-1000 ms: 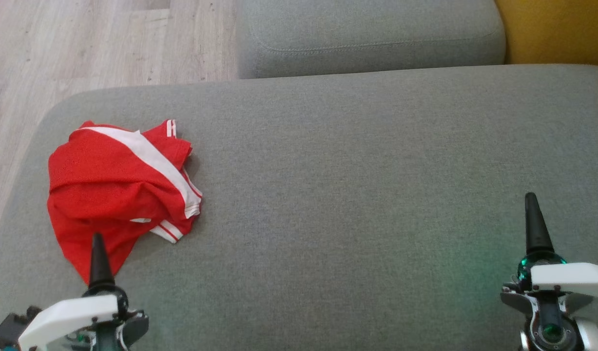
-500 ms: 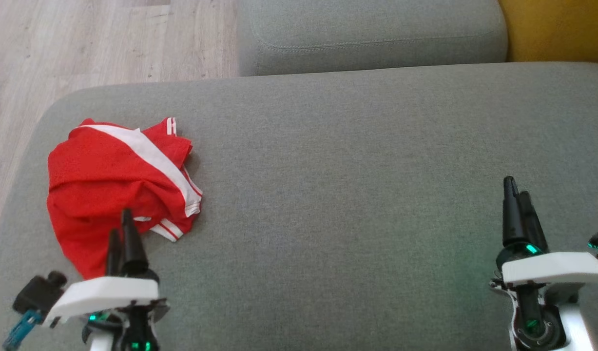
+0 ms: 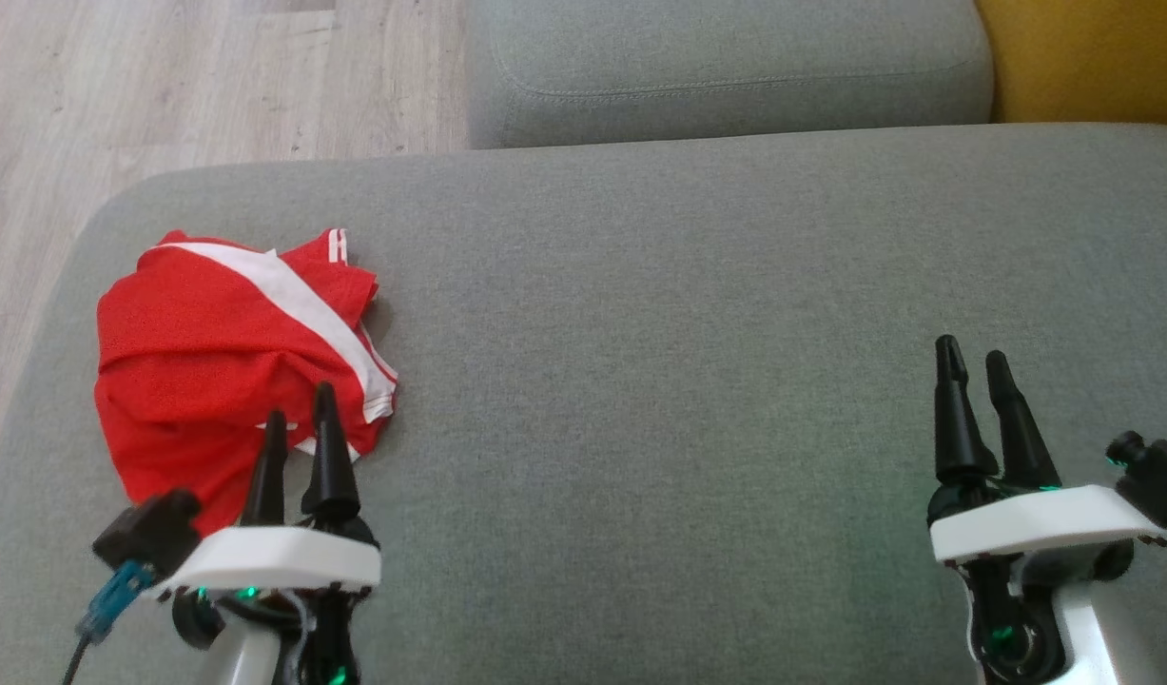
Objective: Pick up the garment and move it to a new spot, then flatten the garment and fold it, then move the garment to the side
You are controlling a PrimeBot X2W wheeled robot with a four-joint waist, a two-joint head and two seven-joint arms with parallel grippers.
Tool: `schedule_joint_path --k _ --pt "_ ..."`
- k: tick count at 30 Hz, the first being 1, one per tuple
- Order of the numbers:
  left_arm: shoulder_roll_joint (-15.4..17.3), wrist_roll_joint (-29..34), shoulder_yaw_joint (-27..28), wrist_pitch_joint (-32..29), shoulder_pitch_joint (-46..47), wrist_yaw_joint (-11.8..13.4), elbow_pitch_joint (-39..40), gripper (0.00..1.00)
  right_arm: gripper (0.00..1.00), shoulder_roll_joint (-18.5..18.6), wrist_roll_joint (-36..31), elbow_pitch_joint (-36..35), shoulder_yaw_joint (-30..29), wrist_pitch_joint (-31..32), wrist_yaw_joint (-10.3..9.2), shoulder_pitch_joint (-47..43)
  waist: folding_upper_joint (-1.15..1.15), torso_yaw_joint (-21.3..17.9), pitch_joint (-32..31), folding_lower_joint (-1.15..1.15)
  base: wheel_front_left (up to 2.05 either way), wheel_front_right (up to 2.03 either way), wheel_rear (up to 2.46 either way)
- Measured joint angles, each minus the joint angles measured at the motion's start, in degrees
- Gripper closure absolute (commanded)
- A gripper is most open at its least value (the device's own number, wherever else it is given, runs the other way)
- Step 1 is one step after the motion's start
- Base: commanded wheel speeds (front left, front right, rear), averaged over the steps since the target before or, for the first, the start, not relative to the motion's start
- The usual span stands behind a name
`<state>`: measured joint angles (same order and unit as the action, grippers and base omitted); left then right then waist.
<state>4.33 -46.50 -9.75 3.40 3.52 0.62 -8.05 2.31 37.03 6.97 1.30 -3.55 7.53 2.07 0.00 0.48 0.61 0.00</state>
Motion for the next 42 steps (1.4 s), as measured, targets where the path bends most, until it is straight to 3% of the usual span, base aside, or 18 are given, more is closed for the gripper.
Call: schedule_joint_path --k 15,37,42 --pt "2.72 10.58 -7.19 2.56 2.58 4.78 2.00 0.00 0.00 0.02 -12.65 -1.79 1.76 -2.54 0.00 0.01 0.00 -0.80 0.35 0.00 0.00 0.00 0.00" --pt "7.49 27.98 -22.28 6.28 7.05 7.43 -1.19 0.00 0.00 0.08 -34.37 -4.42 3.74 -6.10 0.00 0.01 0.00 -0.55 0.43 0.00 0.00 0.00 0.00" --pt "7.02 27.26 -22.32 6.87 7.35 8.80 -0.79 0.00 0.00 0.09 -36.08 -5.45 3.77 -7.06 0.00 0.01 0.00 -0.31 0.53 0.00 0.00 0.00 0.00"
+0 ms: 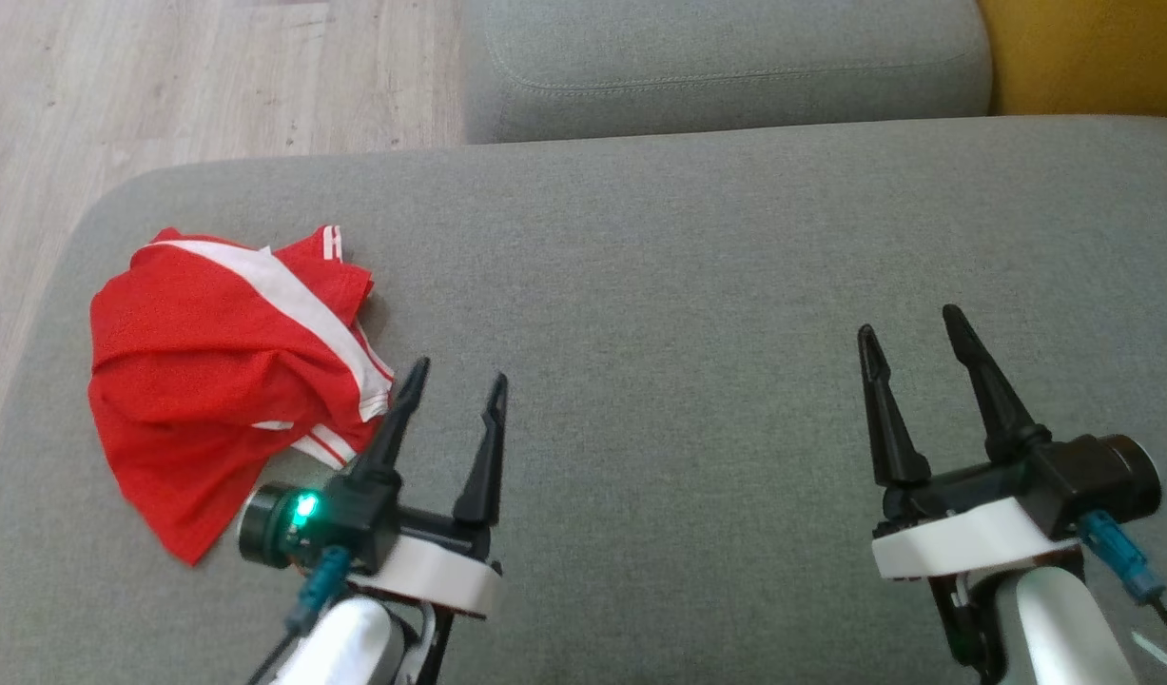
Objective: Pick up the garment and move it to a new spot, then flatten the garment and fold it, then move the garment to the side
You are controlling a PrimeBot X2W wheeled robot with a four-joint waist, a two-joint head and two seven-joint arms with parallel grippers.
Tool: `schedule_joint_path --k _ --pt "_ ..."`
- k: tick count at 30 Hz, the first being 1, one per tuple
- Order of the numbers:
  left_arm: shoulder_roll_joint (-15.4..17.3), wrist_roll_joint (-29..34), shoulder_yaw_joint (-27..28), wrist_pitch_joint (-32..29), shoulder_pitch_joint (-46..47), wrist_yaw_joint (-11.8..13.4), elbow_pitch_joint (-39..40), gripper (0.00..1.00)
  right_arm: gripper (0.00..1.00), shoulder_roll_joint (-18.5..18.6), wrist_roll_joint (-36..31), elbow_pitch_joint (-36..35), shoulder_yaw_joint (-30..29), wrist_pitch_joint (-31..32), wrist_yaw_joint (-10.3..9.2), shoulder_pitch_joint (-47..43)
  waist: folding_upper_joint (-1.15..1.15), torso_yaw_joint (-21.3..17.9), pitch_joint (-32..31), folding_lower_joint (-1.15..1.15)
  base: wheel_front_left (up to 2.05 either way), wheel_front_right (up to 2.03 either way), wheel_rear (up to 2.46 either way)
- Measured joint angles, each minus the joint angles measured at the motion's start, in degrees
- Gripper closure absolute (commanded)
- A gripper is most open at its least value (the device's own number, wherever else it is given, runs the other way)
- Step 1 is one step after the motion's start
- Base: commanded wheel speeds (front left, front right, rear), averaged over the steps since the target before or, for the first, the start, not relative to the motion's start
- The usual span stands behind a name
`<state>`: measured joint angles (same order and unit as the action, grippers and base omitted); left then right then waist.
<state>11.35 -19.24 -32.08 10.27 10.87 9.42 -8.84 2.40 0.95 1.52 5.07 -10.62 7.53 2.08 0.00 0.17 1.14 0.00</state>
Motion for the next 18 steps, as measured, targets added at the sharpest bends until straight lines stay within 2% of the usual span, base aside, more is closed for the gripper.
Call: schedule_joint_path --k 5,8,12,18 --pt "-1.41 -2.48 2.90 1.03 -0.31 -0.67 0.77 0.00 0.00 0.00 1.31 -0.16 -0.45 -0.57 0.00 -0.08 0.00 0.02 -0.02 0.00 0.00 0.00 0.00" --pt "-2.48 -3.05 5.63 1.51 -1.36 -1.99 0.79 0.00 0.00 0.03 6.25 0.36 -2.03 -1.08 0.00 -0.30 0.00 -0.06 -0.12 0.00 0.00 0.00 0.00" --pt "-3.67 -2.34 8.38 2.01 -3.64 -3.92 -0.54 0.00 0.00 0.07 9.21 3.02 -2.34 -1.60 0.00 -0.71 0.00 -0.18 -0.34 0.00 0.00 0.00 0.00" --pt "-5.92 -0.40 11.85 2.98 -5.89 -6.14 -4.28 0.00 0.00 0.05 9.66 8.42 -1.29 -2.58 0.00 -2.14 0.00 -0.44 -0.74 0.00 0.00 0.00 0.00"
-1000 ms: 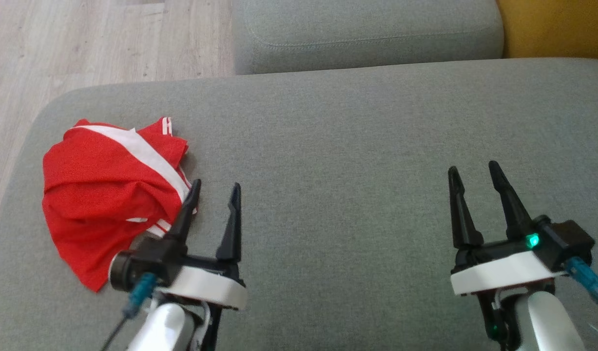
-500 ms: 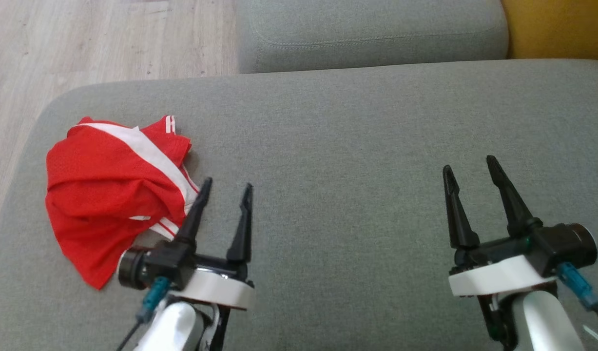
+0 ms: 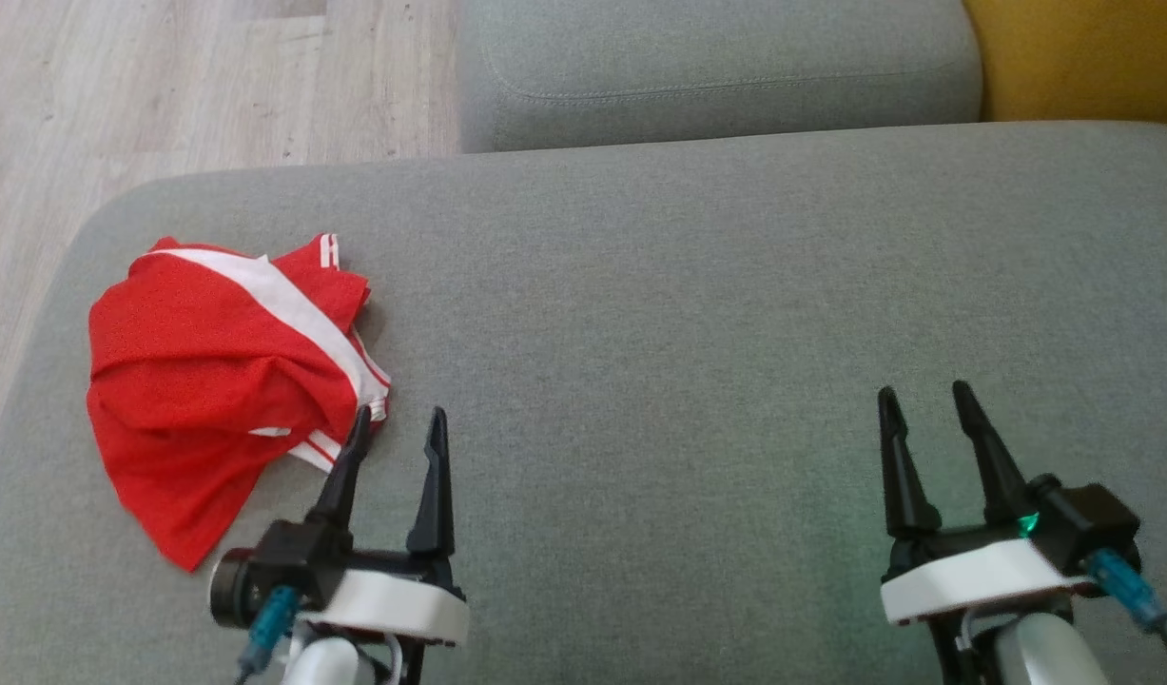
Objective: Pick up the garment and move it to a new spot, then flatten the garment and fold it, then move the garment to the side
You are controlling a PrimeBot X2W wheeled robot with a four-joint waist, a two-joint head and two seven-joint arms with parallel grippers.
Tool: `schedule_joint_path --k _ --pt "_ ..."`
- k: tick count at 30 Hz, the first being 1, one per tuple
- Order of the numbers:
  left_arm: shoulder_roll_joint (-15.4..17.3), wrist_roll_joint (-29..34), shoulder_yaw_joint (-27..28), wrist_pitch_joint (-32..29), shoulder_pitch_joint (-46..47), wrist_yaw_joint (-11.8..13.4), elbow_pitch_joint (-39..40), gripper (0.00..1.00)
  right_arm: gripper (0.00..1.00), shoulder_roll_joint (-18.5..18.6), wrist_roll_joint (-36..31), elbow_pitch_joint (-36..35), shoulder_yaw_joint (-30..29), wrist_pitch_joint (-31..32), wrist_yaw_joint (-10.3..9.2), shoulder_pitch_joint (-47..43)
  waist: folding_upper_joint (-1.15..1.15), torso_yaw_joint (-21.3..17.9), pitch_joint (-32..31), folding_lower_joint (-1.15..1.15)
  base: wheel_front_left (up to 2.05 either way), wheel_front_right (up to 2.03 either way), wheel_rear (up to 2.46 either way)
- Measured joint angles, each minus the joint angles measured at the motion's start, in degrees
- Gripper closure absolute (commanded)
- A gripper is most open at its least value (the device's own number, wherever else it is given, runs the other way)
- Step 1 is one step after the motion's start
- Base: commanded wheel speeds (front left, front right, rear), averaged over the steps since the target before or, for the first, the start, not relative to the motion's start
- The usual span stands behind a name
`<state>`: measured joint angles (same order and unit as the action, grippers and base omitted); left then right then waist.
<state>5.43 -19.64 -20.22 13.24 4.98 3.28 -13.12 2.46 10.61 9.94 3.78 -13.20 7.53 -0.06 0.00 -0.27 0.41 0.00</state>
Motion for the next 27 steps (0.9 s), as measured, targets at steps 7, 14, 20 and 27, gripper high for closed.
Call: schedule_joint_path --k 7,14,20,27 --pt "-1.21 5.16 1.79 1.14 -0.70 -2.19 -2.43 0.00 0.00 0.01 -2.37 2.10 1.23 -1.01 0.00 -0.15 0.00 -0.26 -0.27 0.00 0.00 0.00 0.00" --pt "-2.29 5.99 3.58 1.20 -0.70 -3.85 -2.78 0.00 0.00 0.01 -1.51 2.15 1.49 -1.01 0.00 -0.13 0.00 0.01 -0.39 0.00 0.00 0.00 0.00" --pt "-2.47 6.17 5.23 1.20 -0.70 -4.30 -2.81 0.00 0.00 0.01 -0.91 2.14 2.63 -1.01 0.00 -0.14 0.00 2.09 -0.56 0.00 0.00 0.00 0.00" --pt "-2.48 6.58 6.62 1.20 -0.79 -4.28 -2.83 0.00 0.00 0.02 -0.44 2.09 5.22 -1.01 0.00 -0.16 0.00 6.19 -0.93 0.00 0.00 0.00 0.00"
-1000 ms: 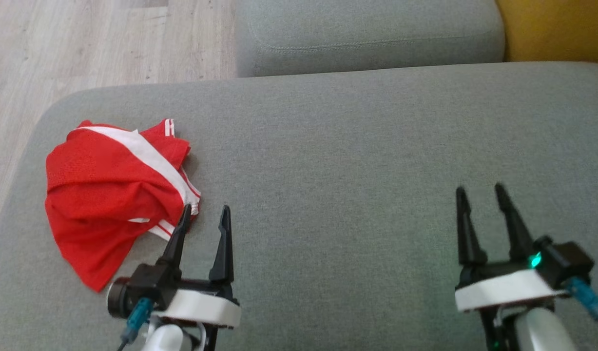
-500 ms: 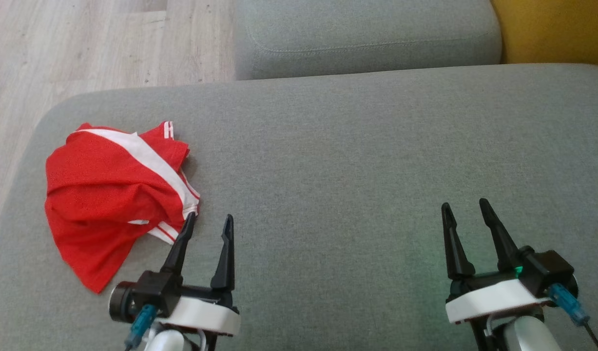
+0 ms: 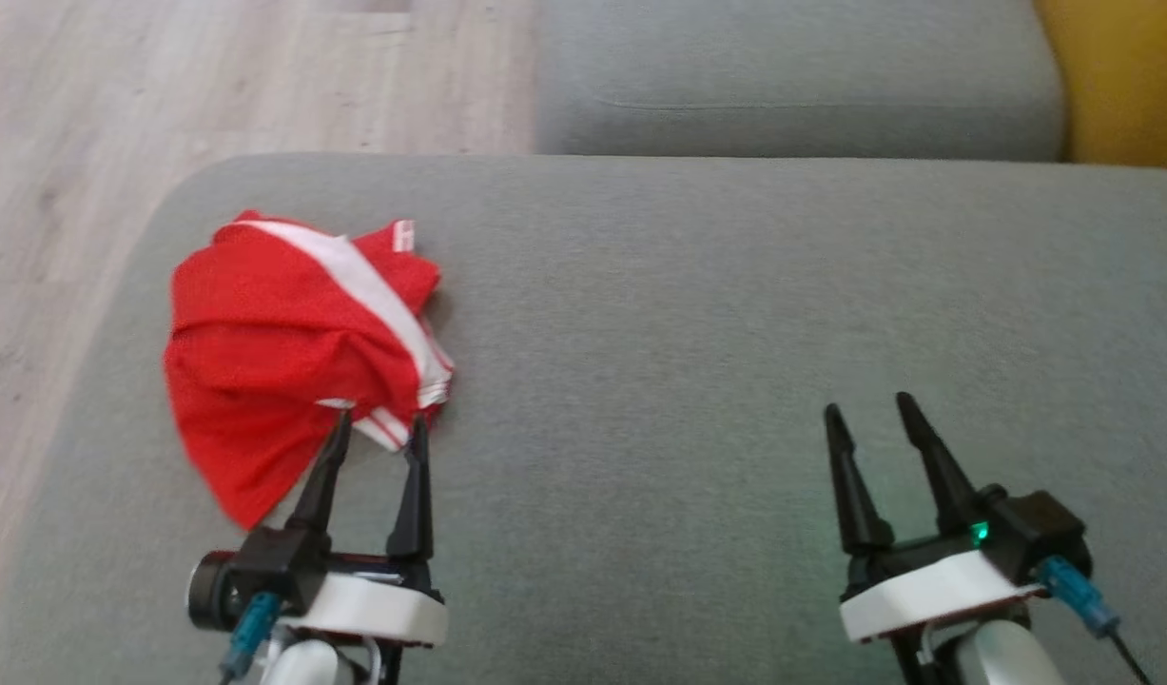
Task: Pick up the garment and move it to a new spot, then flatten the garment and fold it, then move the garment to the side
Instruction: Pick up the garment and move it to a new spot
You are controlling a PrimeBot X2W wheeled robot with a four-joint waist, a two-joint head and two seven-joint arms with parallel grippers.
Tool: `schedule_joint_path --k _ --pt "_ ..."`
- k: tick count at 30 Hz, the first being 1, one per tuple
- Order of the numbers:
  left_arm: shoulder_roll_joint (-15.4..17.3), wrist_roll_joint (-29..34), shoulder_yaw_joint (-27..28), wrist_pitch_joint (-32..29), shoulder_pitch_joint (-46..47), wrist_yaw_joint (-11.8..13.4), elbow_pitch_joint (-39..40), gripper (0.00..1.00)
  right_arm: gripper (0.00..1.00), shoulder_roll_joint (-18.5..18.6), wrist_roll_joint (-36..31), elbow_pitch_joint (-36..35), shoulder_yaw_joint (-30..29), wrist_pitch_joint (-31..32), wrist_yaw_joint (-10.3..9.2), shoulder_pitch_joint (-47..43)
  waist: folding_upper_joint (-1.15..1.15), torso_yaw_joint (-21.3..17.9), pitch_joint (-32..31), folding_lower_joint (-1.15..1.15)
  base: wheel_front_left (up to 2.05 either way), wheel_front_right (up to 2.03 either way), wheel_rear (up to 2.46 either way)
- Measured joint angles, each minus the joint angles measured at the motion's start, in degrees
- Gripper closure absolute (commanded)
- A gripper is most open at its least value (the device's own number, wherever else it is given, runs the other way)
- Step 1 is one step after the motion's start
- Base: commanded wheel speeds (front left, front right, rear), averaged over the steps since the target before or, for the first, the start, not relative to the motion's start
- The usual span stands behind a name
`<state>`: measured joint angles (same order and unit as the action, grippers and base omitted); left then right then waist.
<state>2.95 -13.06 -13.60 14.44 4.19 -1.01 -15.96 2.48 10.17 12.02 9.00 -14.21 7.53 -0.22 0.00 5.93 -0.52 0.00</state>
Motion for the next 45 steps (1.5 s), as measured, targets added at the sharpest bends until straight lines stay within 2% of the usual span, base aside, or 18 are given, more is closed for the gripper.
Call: schedule_joint_path --k 20,25,30,34,39,43,45 --pt "0.01 1.05 2.16 0.00 -2.40 -0.01 -0.67 0.00 0.00 0.01 1.55 -0.05 4.82 0.00 0.00 -0.58 0.00 14.54 -1.63 0.00 0.00 0.00 0.00" --pt "0.02 1.54 2.37 0.01 -2.41 -0.24 -0.70 0.00 0.00 0.01 1.87 -0.05 5.43 0.00 0.00 -0.60 0.00 16.83 -1.52 0.01 0.00 0.00 0.00" --pt "0.07 2.27 2.64 0.00 -2.13 -1.03 -1.47 0.00 0.00 0.02 1.83 -0.10 6.61 0.00 0.00 -0.51 0.00 16.26 -0.02 0.00 0.00 0.00 0.00" --pt "1.22 3.10 2.10 -0.32 2.17 -3.26 -4.93 0.00 0.00 0.02 1.04 -0.12 7.12 0.00 0.00 -0.26 0.00 14.59 2.04 0.00 0.00 0.00 0.00" --pt "4.77 2.99 0.10 -8.45 17.71 -5.56 -11.78 0.00 0.00 0.08 -0.46 -0.15 7.25 0.00 0.00 2.13 0.00 11.84 5.90 0.00 0.00 0.00 0.00" --pt "7.20 0.33 -1.40 -16.21 29.73 -6.14 -18.40 0.00 0.00 0.13 -1.53 -0.12 7.04 -0.01 0.00 5.41 0.00 9.11 9.34 -0.02 0.00 0.00 0.00" --pt "9.13 0.24 -2.14 -17.93 33.57 -6.32 -21.83 0.00 0.00 0.19 -1.66 -0.10 7.21 -0.01 0.00 6.30 0.00 7.40 10.71 -0.02 0.00 0.00 0.00"
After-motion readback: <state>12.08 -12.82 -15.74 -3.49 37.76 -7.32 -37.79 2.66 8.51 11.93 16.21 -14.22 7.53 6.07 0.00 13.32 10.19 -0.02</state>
